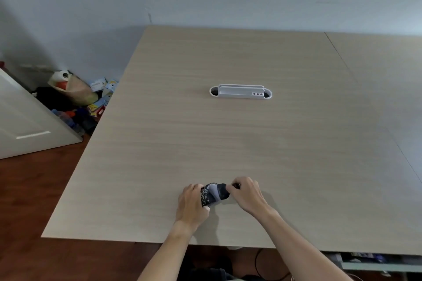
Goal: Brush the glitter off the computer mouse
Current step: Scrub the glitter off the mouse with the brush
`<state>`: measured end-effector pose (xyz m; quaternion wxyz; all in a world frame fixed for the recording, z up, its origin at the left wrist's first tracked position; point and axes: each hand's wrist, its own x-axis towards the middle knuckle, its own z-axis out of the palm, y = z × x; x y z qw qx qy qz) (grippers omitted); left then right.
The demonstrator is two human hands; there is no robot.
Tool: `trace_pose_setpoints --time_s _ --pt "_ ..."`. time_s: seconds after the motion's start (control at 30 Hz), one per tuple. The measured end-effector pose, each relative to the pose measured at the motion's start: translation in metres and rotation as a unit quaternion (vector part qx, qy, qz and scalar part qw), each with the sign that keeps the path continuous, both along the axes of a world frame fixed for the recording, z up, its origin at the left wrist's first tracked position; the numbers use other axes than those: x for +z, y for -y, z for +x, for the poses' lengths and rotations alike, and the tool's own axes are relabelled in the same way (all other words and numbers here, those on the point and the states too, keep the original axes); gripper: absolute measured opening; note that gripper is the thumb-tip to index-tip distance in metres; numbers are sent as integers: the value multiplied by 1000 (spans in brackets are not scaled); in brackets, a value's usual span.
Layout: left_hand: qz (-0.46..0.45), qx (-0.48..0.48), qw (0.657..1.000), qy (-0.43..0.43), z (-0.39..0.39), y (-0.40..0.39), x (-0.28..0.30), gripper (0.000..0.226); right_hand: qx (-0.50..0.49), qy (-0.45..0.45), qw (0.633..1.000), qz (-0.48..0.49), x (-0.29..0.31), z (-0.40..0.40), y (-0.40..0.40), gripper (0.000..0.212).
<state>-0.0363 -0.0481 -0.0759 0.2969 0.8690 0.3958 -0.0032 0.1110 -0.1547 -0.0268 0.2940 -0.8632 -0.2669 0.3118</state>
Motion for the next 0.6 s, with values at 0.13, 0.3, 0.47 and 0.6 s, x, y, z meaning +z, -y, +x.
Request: trace_pose_setpoints --time_s 0.13,0.3,0.47,0.6 --pt "-1 -4 1000 -8 2 -3 2 44 -8 21 999 -39 -6 6 2 27" --pt "5 -16 1000 -16 3 -4 3 44 -51 48 998 -10 -2 11 4 29" --pt "10 -28 999 -17 7 -6 6 39 5 11 1000 0 -6 0 3 30" --pt "4 -36 999 -26 8 -8 7 38 -34 30 998 -40 -14 2 10 30"
